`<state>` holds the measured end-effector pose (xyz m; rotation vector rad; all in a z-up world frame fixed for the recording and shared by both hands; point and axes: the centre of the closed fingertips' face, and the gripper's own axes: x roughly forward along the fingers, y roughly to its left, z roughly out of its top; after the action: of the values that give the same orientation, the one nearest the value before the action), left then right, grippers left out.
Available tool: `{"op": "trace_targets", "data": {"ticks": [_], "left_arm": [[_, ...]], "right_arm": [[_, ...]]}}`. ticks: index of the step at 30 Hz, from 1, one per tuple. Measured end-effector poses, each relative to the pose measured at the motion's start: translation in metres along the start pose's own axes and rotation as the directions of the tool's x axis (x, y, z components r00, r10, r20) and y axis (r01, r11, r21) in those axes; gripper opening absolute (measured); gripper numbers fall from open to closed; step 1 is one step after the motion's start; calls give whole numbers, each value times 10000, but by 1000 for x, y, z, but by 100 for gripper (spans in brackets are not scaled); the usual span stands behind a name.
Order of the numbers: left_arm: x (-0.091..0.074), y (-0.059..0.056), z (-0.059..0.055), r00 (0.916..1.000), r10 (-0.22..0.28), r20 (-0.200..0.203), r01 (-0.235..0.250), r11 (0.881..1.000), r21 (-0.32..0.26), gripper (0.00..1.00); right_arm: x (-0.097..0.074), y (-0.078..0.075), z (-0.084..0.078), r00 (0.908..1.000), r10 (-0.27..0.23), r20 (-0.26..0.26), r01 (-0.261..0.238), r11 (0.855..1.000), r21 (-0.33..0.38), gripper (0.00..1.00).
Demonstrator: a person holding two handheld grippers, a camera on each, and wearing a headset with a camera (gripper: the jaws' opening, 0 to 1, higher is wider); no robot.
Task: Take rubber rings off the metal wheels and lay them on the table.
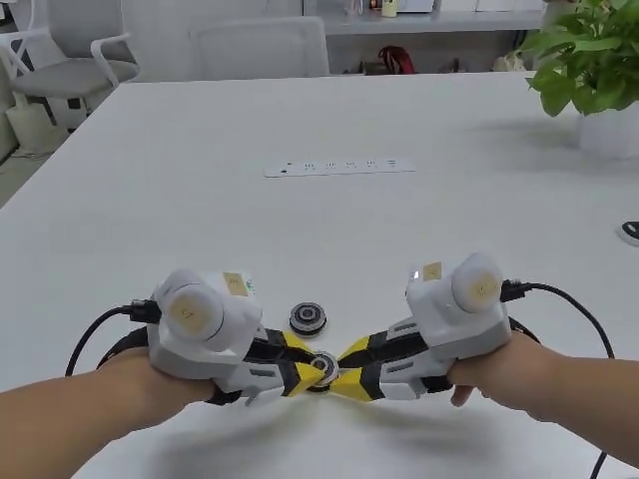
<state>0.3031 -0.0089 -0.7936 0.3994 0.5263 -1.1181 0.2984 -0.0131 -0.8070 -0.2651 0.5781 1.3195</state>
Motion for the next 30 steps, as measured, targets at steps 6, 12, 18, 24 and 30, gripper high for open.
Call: {"op": "trace_targets", "data": {"ticks": [6, 12, 18, 24, 30], "left_arm": [[0, 0, 0, 10000, 8, -7, -8, 10000, 12, 12], [0, 0, 0, 10000, 8, 0, -8, 10000, 31, 12], [0, 0, 0, 10000, 16, 1, -16, 10000, -16, 12], [0, 0, 0, 10000, 24, 1, -24, 10000, -19, 12], [0, 0, 0, 10000, 22, 17, -22, 10000, -53, 12]], "right_arm": [[0, 0, 0, 10000, 12, -19, -12, 10000, -17, 14], [-1, 0, 0, 10000, 2, -13, -2, 10000, -80, 13], [-1, 0, -1, 10000, 29, 6, -29, 10000, 13, 12], [-2, -1, -1, 10000, 57, 11, -57, 9999, 116, 9], [-3, -1, -2, 9999, 91, 42, -93, 9994, 331, 7]]}}
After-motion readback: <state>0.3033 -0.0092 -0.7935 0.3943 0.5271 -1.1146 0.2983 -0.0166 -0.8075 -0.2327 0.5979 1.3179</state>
